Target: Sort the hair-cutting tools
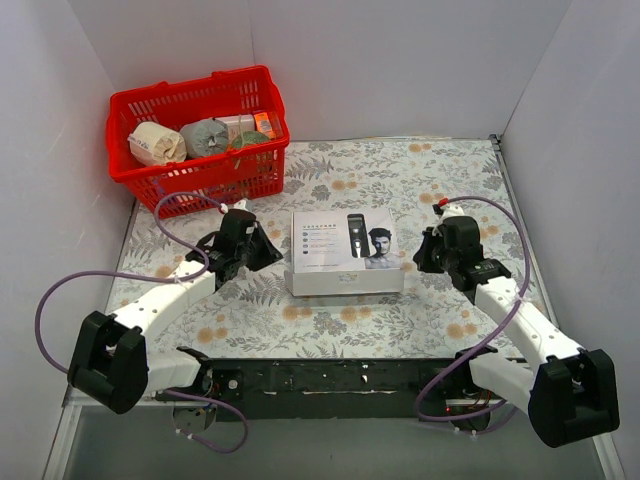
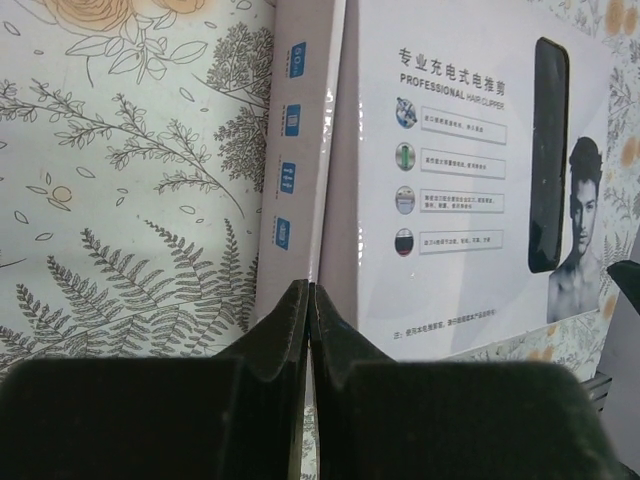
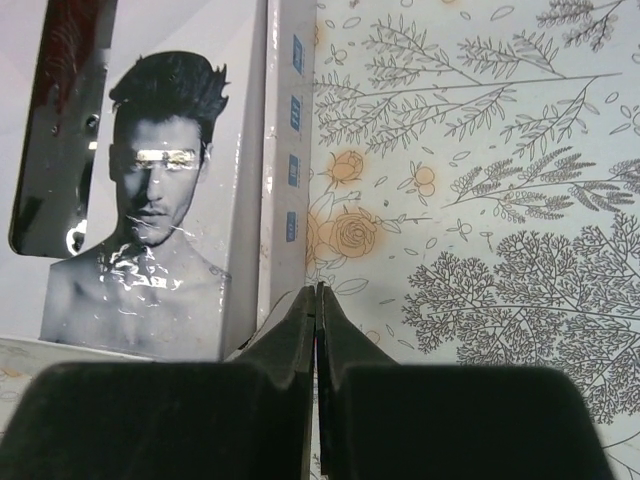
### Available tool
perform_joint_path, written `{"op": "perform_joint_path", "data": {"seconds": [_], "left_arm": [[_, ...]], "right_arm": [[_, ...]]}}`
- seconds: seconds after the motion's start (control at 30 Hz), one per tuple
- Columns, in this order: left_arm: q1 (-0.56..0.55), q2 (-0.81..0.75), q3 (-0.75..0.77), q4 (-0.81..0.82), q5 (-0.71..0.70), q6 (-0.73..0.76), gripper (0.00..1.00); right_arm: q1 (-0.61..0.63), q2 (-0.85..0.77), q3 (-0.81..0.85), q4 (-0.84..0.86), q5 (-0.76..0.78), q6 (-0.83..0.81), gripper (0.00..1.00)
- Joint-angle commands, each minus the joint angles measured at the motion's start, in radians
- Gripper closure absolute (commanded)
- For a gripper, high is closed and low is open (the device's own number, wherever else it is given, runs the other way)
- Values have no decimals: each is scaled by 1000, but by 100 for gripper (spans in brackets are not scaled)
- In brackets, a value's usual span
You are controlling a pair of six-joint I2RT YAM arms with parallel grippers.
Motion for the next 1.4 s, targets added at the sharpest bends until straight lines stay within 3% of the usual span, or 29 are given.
{"op": "perform_joint_path", "data": {"seconds": [0.0,0.37,1.37], "left_arm": [[-2,-11,-38,8,-18,11,100],[-2,43,-89,71,-21,-3,100],[-5,77,-32,86,-4,-15,100]], "right_arm": [[3,24,-18,38,9,-1,99],[3,55,-61,114,-44,-1,99],[17,84,-53,205,-113,-5,99]]}}
